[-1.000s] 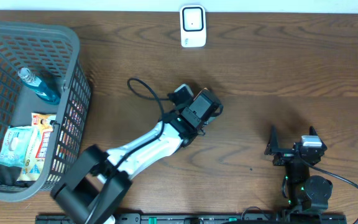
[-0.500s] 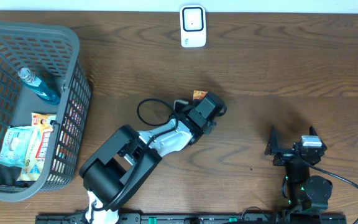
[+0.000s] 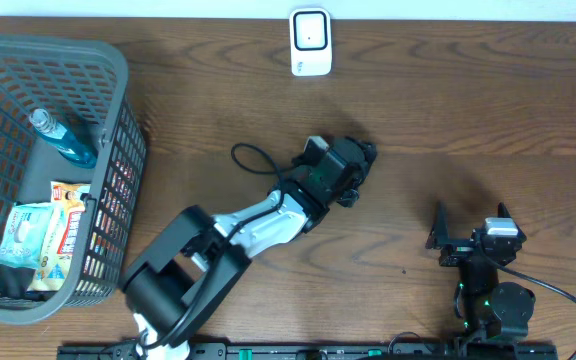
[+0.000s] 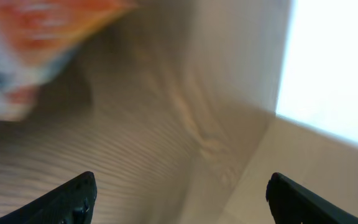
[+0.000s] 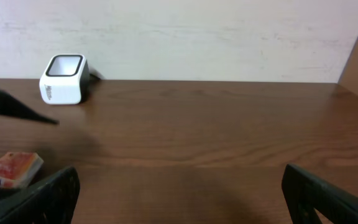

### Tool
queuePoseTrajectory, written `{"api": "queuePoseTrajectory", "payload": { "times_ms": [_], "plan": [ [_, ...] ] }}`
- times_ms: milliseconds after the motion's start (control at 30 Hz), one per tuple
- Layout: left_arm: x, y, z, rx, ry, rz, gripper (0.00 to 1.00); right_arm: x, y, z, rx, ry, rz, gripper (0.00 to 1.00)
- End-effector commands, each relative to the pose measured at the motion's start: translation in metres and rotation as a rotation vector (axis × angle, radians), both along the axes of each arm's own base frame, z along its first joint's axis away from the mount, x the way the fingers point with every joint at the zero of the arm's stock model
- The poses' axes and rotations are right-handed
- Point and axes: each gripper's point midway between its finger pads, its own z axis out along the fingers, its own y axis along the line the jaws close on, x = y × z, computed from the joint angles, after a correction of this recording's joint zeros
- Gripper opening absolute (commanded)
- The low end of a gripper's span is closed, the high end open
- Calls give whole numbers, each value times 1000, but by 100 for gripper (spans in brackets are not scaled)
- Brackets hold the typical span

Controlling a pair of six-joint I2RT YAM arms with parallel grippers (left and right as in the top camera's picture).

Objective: Scan the item barcode
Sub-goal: 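Lift the tissue pack out and carry it toward the scanner, then lower the tissue pack onto the table in front of the scanner and release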

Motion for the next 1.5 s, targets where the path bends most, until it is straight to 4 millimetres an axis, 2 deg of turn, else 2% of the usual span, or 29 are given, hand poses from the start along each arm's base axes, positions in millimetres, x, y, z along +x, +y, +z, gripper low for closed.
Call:
{"api": "queuePoseTrajectory", "payload": {
  "times_ms": [0,67,133,167,233,267,300,400,567,733,1033,1167,1367,1467],
  "plan": [
    [9,3,56,149,-312,-199,83,0,2,-1,14,2,5,99],
    [14,9,71,255,-451,-283,69,0,2,-1,14,2,5,99],
    [17,21,75,398,-554,-365,57,0,2,-1,14,2,5,99],
    [19,31,71,477,-566,-383,52,0,2,-1,14,2,5,99],
    [23,54,57,605,-528,-378,29,0,2,-1,14,2,5,99],
    [24,64,50,651,-501,-367,14,0,2,-1,14,2,5,99],
    [25,78,41,704,-462,-350,8,0,2,-1,14,2,5,99],
    [27,104,28,797,-390,-313,8,0,2,-1,14,2,5,99],
    [32,118,22,821,-360,-280,7,0,2,-1,14,2,5,99],
    [32,137,2,834,-247,-145,8,0,2,-1,14,2,5,99],
    [26,139,-41,803,-124,-95,8,0,2,-1,14,2,5,99],
    [18,128,-56,720,-57,-103,8,0,2,-1,14,2,5,99],
    [9,103,-57,579,-22,-170,8,0,2,-1,14,2,5,99],
    [8,97,-55,552,-25,-183,8,0,2,-1,14,2,5,99]
  ]
}}
